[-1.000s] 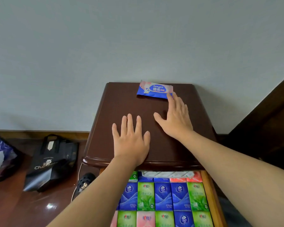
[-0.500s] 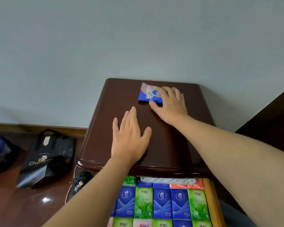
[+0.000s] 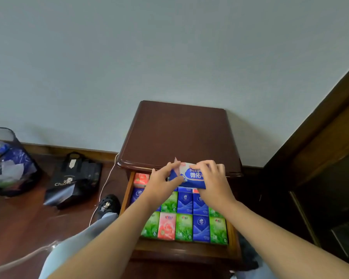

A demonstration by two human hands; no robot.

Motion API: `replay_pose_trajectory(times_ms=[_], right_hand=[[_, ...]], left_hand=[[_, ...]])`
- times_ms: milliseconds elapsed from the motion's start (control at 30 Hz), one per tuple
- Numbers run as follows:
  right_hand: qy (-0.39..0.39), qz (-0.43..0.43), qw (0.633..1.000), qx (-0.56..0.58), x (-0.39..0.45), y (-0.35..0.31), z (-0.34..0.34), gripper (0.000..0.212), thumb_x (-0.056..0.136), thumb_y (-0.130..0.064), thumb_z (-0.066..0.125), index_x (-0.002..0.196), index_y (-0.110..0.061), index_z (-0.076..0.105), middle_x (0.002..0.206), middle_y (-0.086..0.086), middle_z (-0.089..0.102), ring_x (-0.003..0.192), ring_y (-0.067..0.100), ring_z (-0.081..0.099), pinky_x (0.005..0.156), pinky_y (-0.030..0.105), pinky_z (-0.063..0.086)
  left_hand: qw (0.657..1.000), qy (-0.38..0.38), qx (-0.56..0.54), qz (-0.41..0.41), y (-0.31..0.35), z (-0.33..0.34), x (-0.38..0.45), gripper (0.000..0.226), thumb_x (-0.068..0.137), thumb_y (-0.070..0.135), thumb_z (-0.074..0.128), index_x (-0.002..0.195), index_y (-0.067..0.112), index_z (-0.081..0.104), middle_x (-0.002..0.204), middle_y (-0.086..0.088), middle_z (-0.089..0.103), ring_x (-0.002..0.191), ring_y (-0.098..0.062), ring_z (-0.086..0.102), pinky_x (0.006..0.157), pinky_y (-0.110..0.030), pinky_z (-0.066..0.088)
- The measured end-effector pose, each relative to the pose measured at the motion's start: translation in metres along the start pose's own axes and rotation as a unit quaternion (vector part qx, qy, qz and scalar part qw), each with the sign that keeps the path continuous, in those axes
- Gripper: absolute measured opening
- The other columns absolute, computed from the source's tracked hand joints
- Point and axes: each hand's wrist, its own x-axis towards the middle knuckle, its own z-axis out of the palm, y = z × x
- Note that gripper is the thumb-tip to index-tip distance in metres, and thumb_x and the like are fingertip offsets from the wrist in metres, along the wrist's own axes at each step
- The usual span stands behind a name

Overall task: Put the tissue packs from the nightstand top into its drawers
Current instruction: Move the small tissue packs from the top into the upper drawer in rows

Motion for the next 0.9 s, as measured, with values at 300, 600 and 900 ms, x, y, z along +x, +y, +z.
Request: replay_pose_trajectory(times_ms=[300, 600, 900], right_hand=[[-0.088, -0.032, 0.988, 0.122, -0.071, -0.058, 0.04, 0.073, 0.077, -0.037, 0.083, 0.142, -0.037, 0.048, 0.141, -0.01, 0.035, 0.131, 0.016, 0.032, 0.114, 0.032, 0.036], [-0.17, 0.011, 0.98, 0.104, -0.057, -0.089, 0.069, 0.086, 0.074, -0.051, 0.089, 0.147, -0.034, 0.047, 0.142, -0.01, 0.042, 0.133, 0.018, 0.033, 0.113, 0.033, 0.037], [-0.157, 0.046, 0.984, 0.075, -0.054, -0.094, 0.071, 0.085, 0.074, -0.059, 0.086, 0.145, -0.035, 0.047, 0.141, -0.009, 0.04, 0.136, 0.019, 0.03, 0.114, 0.039, 0.042]], left_hand=[[0.985, 0.146, 0.049, -0.083, -0.043, -0.019, -0.087, 0.044, 0.095, 0.013, 0.068, 0.138, 0.02, 0.063, 0.132, 0.005, 0.067, 0.111, -0.008, 0.065, 0.091, -0.031, 0.06], [0.977, 0.107, 0.162, -0.087, -0.073, -0.037, -0.104, 0.055, 0.097, 0.005, 0.06, 0.15, 0.015, 0.049, 0.15, -0.002, 0.047, 0.134, -0.012, 0.047, 0.101, -0.014, 0.039], [0.975, 0.108, 0.195, -0.004, -0.079, -0.028, -0.114, 0.049, 0.102, 0.01, 0.058, 0.15, 0.019, 0.051, 0.156, 0.009, 0.037, 0.137, -0.002, 0.042, 0.095, -0.005, 0.045]])
